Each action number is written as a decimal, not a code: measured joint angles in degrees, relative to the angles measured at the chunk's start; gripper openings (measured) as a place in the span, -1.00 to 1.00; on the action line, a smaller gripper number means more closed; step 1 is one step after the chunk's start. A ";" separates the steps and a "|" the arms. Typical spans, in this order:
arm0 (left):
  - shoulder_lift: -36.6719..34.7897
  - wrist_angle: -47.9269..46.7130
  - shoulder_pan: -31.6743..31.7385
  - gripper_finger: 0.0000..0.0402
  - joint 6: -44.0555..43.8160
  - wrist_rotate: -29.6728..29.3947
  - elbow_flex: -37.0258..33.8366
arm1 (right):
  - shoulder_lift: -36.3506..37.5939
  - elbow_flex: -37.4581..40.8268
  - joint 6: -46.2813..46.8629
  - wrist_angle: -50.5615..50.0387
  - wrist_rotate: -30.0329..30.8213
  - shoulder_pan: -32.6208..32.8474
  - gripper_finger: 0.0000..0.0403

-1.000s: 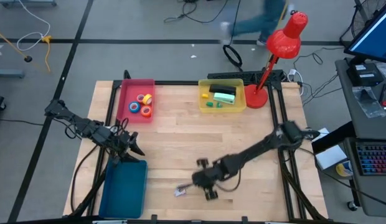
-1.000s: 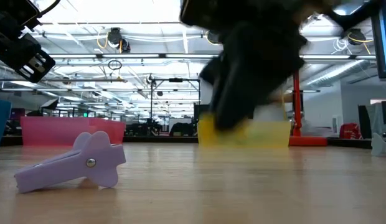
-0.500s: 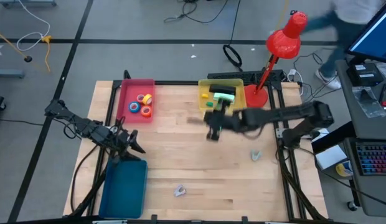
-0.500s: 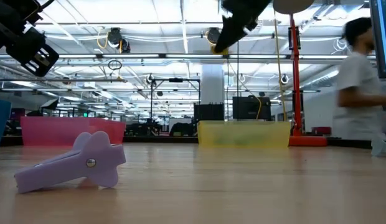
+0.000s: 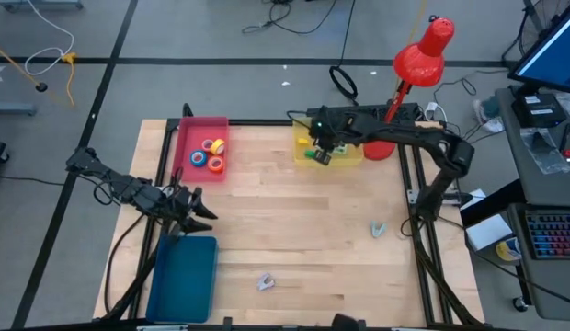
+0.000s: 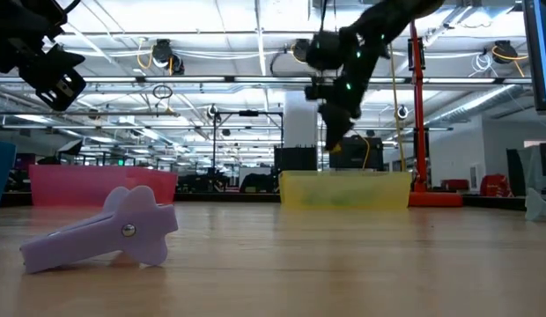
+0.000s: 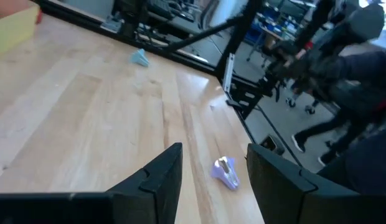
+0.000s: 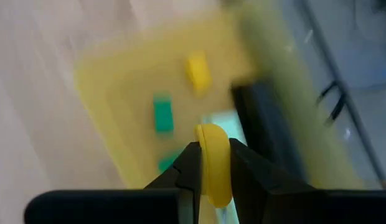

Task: Pick and place Stapler, Stapler remover, tape
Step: Put the small yellow stapler into the yellow bin, then put the blue staple remover into the blue bin

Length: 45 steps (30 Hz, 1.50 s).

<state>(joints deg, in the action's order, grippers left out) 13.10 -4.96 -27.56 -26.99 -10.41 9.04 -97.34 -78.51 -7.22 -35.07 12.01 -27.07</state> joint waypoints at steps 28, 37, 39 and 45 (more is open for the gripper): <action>0.02 0.83 0.17 -0.12 -2.04 -6.65 0.00 | -7.58 1.85 -7.17 4.95 -9.36 -2.07 -0.30; 0.01 0.71 0.17 -0.12 -2.00 -6.40 0.00 | -6.61 1.85 -7.02 4.79 -9.25 -1.99 -0.19; 0.01 0.71 0.17 -0.12 -2.00 -6.15 0.00 | -5.24 1.83 -7.00 3.96 -9.21 -1.92 -0.18; 0.01 0.50 0.17 -0.12 -2.07 -6.02 0.00 | 1.93 1.79 -3.39 -4.53 -8.89 -0.16 -0.21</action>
<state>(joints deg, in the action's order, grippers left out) 13.11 -4.46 -27.40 -29.06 -16.43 9.04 -95.41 -76.73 -10.61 -39.60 3.12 -27.23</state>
